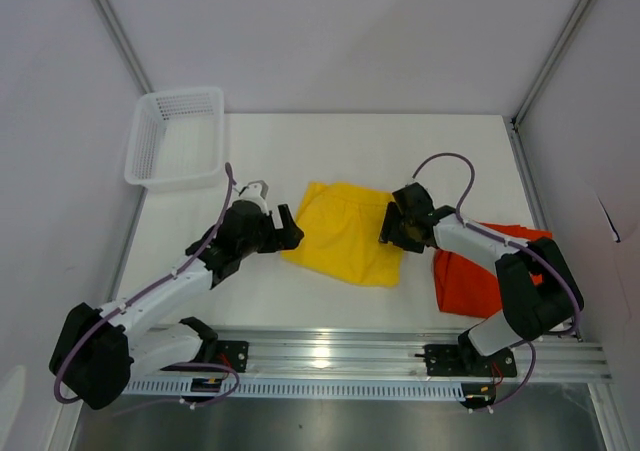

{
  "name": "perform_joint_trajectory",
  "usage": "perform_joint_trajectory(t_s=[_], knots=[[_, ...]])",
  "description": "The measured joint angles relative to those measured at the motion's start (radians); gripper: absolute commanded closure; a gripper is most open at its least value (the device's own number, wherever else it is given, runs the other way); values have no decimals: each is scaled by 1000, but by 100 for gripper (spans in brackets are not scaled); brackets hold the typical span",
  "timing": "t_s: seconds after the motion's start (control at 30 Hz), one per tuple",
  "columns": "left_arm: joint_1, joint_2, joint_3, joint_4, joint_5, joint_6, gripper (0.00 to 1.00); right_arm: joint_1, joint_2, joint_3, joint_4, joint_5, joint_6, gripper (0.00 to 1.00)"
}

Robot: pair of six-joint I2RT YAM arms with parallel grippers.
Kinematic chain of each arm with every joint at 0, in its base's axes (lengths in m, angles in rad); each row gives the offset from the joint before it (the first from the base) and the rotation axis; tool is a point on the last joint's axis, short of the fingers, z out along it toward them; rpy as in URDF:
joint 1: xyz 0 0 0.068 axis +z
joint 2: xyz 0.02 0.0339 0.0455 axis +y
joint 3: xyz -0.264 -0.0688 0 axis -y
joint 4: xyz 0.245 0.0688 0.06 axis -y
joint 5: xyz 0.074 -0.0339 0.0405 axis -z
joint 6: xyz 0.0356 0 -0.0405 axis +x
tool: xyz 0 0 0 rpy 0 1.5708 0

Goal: Fold and stack the shorts
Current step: Neatly place the folded shorts to the corner

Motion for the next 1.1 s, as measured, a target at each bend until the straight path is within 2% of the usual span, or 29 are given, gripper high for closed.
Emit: perform_joint_trajectory(t_s=[0.03,0.13,0.4,0.8,1.1], knots=[[7,13,-3,24,12,-2,1,-5,10,12,8,-13,-32,26],[49,66,-2,90,68,-1,1,-36,7,5,18,-52,-80,22],[187,293,94,163,224,24,1,-66,-3,-31,29,-101,-94,20],[198,480,154,211,338,64,5,-169,-100,-132,98,-173,-75,19],[198,590,200,227,346,61,7,-196,-51,-132,161,-234,-79,20]])
